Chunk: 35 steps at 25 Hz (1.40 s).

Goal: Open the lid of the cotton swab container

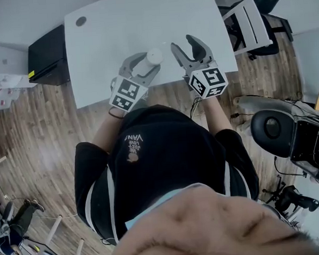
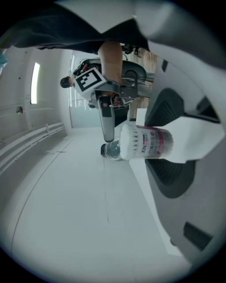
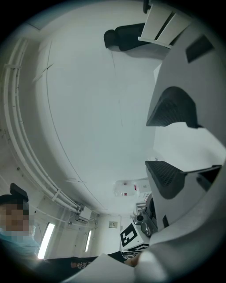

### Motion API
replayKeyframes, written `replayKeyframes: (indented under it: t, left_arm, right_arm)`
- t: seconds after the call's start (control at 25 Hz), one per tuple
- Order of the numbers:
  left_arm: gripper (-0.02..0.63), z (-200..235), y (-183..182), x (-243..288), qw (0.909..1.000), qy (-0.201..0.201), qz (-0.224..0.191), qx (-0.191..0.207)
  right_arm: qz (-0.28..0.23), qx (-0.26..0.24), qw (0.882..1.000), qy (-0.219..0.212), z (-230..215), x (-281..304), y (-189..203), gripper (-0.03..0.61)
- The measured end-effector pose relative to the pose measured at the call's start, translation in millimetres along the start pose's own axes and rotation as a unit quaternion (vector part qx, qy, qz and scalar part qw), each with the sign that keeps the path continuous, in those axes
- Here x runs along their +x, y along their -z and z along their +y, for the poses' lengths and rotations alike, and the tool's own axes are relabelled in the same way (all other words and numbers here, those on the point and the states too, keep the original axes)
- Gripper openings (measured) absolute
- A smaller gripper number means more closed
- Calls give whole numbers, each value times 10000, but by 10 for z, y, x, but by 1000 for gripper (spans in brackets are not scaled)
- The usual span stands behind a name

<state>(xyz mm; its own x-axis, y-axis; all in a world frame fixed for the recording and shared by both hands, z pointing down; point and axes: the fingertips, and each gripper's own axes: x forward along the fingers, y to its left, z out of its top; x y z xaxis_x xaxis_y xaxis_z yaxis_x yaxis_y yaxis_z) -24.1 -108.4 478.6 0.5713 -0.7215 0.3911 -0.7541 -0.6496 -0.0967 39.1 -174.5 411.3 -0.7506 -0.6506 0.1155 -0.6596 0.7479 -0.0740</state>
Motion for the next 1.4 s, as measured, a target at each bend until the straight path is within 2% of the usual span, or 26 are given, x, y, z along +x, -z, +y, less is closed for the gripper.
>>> replayKeyframes:
  t: [0.68,1.4]
  left_arm:
    - [236,168,-80,103,9998,-129,84,-142]
    - [236,553,-269,-80,9985,-408,-136,-343]
  right_arm:
    - [-97,44,9999,9,-50,-20,-45,252]
    - [52,-23,10000,13,121,41,95,228]
